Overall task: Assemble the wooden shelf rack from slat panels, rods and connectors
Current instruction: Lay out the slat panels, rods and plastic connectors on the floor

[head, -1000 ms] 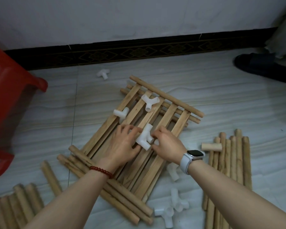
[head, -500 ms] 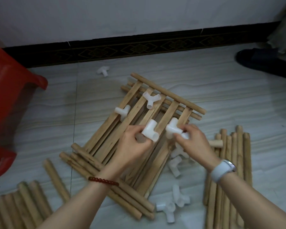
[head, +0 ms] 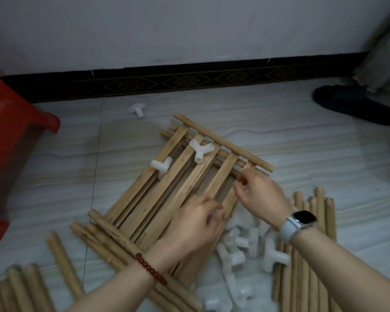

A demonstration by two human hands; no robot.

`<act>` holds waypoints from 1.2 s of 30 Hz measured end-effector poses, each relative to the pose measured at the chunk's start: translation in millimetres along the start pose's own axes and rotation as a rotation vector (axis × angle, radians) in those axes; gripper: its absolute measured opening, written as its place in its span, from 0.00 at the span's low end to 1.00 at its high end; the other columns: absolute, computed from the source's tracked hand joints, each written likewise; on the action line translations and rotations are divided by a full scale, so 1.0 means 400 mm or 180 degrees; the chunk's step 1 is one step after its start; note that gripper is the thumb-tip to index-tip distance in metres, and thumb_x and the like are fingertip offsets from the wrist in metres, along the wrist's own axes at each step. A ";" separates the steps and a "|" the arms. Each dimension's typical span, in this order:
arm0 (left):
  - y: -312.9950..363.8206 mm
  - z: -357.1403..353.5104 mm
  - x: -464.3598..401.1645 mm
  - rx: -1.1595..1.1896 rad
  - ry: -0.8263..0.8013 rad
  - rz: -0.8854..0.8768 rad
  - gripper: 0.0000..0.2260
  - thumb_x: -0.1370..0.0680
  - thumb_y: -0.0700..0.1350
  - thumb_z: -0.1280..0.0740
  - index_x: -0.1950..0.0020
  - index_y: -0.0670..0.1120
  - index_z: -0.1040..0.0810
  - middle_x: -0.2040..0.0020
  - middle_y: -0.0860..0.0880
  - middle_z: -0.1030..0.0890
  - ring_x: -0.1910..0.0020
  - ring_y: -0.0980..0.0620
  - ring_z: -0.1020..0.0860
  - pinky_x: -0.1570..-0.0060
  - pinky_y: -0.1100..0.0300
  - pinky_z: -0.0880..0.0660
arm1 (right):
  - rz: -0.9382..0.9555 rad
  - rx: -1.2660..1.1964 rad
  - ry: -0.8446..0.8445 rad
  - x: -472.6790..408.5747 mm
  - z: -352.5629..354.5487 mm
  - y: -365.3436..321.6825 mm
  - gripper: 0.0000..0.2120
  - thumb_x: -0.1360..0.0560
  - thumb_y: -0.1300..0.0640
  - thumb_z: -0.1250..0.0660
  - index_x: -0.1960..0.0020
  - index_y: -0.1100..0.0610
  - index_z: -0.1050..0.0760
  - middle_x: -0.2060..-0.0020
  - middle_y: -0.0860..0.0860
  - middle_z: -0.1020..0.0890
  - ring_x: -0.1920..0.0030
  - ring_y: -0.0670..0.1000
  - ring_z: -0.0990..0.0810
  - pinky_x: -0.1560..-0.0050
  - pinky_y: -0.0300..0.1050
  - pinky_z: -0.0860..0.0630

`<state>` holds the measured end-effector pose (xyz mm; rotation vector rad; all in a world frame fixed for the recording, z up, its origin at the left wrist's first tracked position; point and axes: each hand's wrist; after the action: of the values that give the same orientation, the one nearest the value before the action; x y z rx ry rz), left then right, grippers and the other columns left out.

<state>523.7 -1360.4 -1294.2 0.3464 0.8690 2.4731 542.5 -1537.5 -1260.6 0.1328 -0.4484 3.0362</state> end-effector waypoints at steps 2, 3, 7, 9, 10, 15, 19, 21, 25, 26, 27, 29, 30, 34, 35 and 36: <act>-0.067 0.059 -0.051 -0.0787 0.0583 0.0248 0.19 0.23 0.44 0.38 0.32 0.52 0.31 0.32 0.52 0.33 0.33 0.52 0.36 0.38 0.56 0.31 | 0.0297 -0.0267 -0.0011 -0.071 -0.039 -0.064 0.18 0.23 0.49 0.39 0.35 0.52 0.31 0.41 0.52 0.27 0.43 0.53 0.26 0.52 0.45 0.29; -0.108 0.088 -0.074 -0.1179 0.0596 0.0435 0.22 0.22 0.43 0.38 0.28 0.51 0.36 0.28 0.49 0.37 0.30 0.47 0.40 0.36 0.51 0.33 | 0.0381 -0.0258 -0.0083 -0.106 -0.058 -0.088 0.22 0.23 0.48 0.39 0.31 0.51 0.36 0.35 0.52 0.31 0.38 0.54 0.29 0.47 0.48 0.28; -0.228 0.153 -0.121 -0.1861 -0.0111 0.0638 0.25 0.22 0.43 0.39 0.26 0.48 0.44 0.26 0.46 0.42 0.31 0.42 0.41 0.39 0.46 0.33 | 0.0284 0.0228 -0.0357 -0.210 -0.112 -0.141 0.31 0.25 0.42 0.38 0.26 0.46 0.46 0.29 0.55 0.41 0.32 0.59 0.36 0.43 0.55 0.28; -0.255 0.154 -0.120 -0.2122 -0.0003 0.0406 0.22 0.22 0.42 0.39 0.29 0.48 0.39 0.32 0.46 0.35 0.38 0.43 0.36 0.46 0.52 0.30 | 0.0243 0.0409 -0.0375 -0.231 -0.132 -0.159 0.26 0.24 0.43 0.38 0.30 0.48 0.40 0.33 0.55 0.39 0.36 0.61 0.34 0.49 0.54 0.29; -0.264 0.154 -0.121 -0.2111 0.0114 0.0368 0.20 0.22 0.42 0.39 0.30 0.49 0.37 0.36 0.46 0.33 0.40 0.44 0.35 0.50 0.54 0.29 | 0.0249 0.0408 -0.0320 -0.235 -0.139 -0.165 0.22 0.23 0.46 0.39 0.32 0.51 0.38 0.35 0.56 0.37 0.38 0.61 0.32 0.52 0.54 0.30; -0.300 0.179 -0.140 -0.1235 0.0051 0.0350 0.18 0.23 0.39 0.37 0.34 0.51 0.29 0.45 0.46 0.32 0.44 0.47 0.35 0.52 0.60 0.34 | 0.0227 -0.0409 -0.0017 -0.242 -0.141 -0.147 0.15 0.21 0.57 0.41 0.35 0.58 0.32 0.38 0.57 0.30 0.43 0.60 0.27 0.47 0.54 0.27; -0.312 0.219 -0.157 -0.0360 -0.0055 0.0649 0.11 0.25 0.38 0.33 0.44 0.49 0.21 0.47 0.48 0.29 0.44 0.46 0.30 0.49 0.61 0.36 | 0.0059 -0.1880 0.0424 -0.205 -0.114 -0.109 0.12 0.22 0.59 0.37 0.39 0.57 0.27 0.45 0.55 0.22 0.48 0.54 0.23 0.48 0.44 0.29; -0.290 0.244 -0.168 0.0248 0.0083 0.0768 0.07 0.24 0.38 0.32 0.53 0.51 0.21 0.50 0.50 0.25 0.46 0.48 0.25 0.49 0.60 0.32 | 0.0018 -0.2201 0.0437 -0.156 -0.100 -0.072 0.08 0.22 0.59 0.38 0.45 0.52 0.25 0.53 0.51 0.20 0.57 0.46 0.23 0.55 0.37 0.28; -0.159 0.262 -0.139 0.1789 0.0388 0.0616 0.11 0.25 0.34 0.32 0.55 0.52 0.22 0.57 0.52 0.21 0.60 0.61 0.21 0.59 0.69 0.26 | 0.0057 -0.2022 0.0120 -0.004 -0.069 0.018 0.09 0.28 0.58 0.41 0.62 0.45 0.29 0.67 0.43 0.24 0.67 0.40 0.27 0.67 0.33 0.34; -0.123 0.243 -0.113 0.1986 0.0225 0.0475 0.12 0.25 0.33 0.32 0.54 0.51 0.22 0.56 0.52 0.21 0.61 0.64 0.21 0.59 0.70 0.26 | 0.0087 -0.1895 -0.0054 0.040 -0.062 0.039 0.07 0.30 0.57 0.42 0.63 0.46 0.29 0.68 0.44 0.24 0.67 0.39 0.27 0.67 0.34 0.34; -0.087 0.209 -0.078 0.1939 -0.0076 0.0345 0.11 0.25 0.34 0.32 0.53 0.51 0.22 0.55 0.54 0.21 0.60 0.66 0.22 0.58 0.71 0.26 | 0.0125 -0.1694 -0.0293 0.085 -0.054 0.058 0.06 0.31 0.57 0.41 0.62 0.47 0.29 0.68 0.45 0.24 0.68 0.39 0.27 0.66 0.37 0.35; -0.017 0.110 0.008 0.1460 -0.0807 0.0065 0.09 0.25 0.37 0.32 0.50 0.51 0.21 0.52 0.56 0.22 0.56 0.67 0.25 0.53 0.74 0.30 | 0.0216 -0.1153 -0.0938 0.176 -0.052 0.096 0.04 0.30 0.57 0.38 0.60 0.49 0.27 0.65 0.46 0.24 0.66 0.39 0.29 0.62 0.41 0.35; 0.013 0.055 0.059 0.1310 -0.1016 -0.0074 0.08 0.24 0.38 0.32 0.48 0.48 0.20 0.51 0.55 0.23 0.54 0.66 0.26 0.51 0.74 0.32 | 0.0283 -0.0887 -0.1248 0.220 -0.052 0.113 0.04 0.29 0.57 0.37 0.58 0.49 0.25 0.62 0.46 0.24 0.62 0.39 0.29 0.58 0.43 0.33; 0.064 -0.091 0.181 0.0893 -0.1118 -0.0379 0.13 0.23 0.44 0.34 0.39 0.48 0.23 0.42 0.51 0.24 0.42 0.57 0.29 0.39 0.63 0.34 | 0.0491 -0.0709 -0.1524 0.285 -0.048 0.139 0.06 0.26 0.61 0.37 0.55 0.52 0.22 0.56 0.46 0.22 0.52 0.46 0.27 0.50 0.40 0.30; 0.059 -0.102 0.188 0.0776 -0.1022 -0.0459 0.14 0.23 0.46 0.34 0.37 0.49 0.24 0.41 0.51 0.24 0.40 0.56 0.29 0.37 0.61 0.34 | 0.0431 -0.0788 -0.1320 0.280 -0.048 0.131 0.06 0.26 0.61 0.37 0.54 0.52 0.23 0.56 0.46 0.22 0.52 0.45 0.27 0.51 0.39 0.31; 0.049 -0.103 0.186 0.0679 -0.0864 -0.0490 0.15 0.23 0.48 0.35 0.37 0.50 0.24 0.41 0.52 0.24 0.40 0.56 0.29 0.37 0.59 0.34 | 0.0381 -0.0870 -0.1016 0.267 -0.051 0.122 0.07 0.25 0.62 0.37 0.53 0.53 0.22 0.56 0.46 0.22 0.53 0.46 0.26 0.52 0.39 0.30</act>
<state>437.6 -1355.8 -1307.8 0.6474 1.0029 2.1353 430.8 -1572.1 -1283.9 0.5979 -0.9180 3.0337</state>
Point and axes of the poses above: each hand's wrist, its own x-axis away from the middle knuckle, its own z-axis out of the back of the hand, y = z × x
